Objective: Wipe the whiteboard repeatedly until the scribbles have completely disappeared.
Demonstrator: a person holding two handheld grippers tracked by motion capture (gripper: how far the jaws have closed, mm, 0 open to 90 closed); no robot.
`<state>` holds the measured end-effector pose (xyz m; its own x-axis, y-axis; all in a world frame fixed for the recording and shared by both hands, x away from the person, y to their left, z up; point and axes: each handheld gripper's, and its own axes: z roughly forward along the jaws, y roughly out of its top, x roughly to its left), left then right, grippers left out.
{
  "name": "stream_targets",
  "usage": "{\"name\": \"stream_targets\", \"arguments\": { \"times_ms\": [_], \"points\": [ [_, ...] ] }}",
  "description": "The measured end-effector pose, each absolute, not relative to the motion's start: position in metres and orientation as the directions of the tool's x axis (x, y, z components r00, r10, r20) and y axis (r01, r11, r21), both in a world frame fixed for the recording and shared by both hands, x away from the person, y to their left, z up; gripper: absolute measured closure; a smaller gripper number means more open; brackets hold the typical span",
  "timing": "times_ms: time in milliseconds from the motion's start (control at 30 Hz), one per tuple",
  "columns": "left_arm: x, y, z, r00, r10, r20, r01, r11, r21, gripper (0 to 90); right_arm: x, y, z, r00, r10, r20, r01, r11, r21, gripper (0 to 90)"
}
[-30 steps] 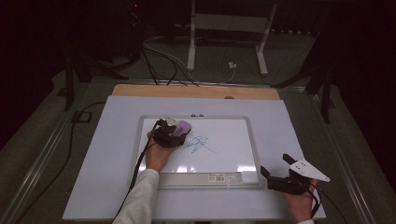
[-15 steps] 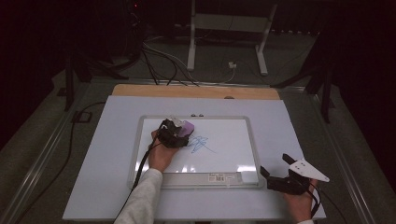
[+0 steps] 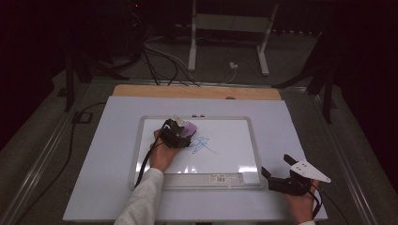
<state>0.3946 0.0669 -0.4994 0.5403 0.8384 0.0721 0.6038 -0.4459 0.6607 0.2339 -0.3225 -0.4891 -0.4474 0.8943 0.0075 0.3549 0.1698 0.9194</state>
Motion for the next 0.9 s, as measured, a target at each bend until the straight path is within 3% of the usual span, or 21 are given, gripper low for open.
{"name": "stream_targets", "arguments": {
  "times_ms": [200,600,900],
  "points": [
    [0.401,0.074,-0.498,0.499,0.863,0.070,0.634,-0.420,0.649,41.8,0.234,-0.323,-0.489,-0.447,0.895,0.009,0.357,0.169,0.919,0.2],
    [0.381,0.049,-0.497,0.627,0.774,0.084,0.559,-0.523,0.643,41.9,0.235,-0.322,-0.490,-0.450,0.893,0.007,0.355,0.171,0.919,0.2],
    [0.392,0.063,-0.498,0.563,0.823,0.074,0.604,-0.472,0.643,41.8,0.235,-0.323,-0.490,-0.447,0.894,0.008,0.356,0.170,0.919,0.2]
  ]
}}
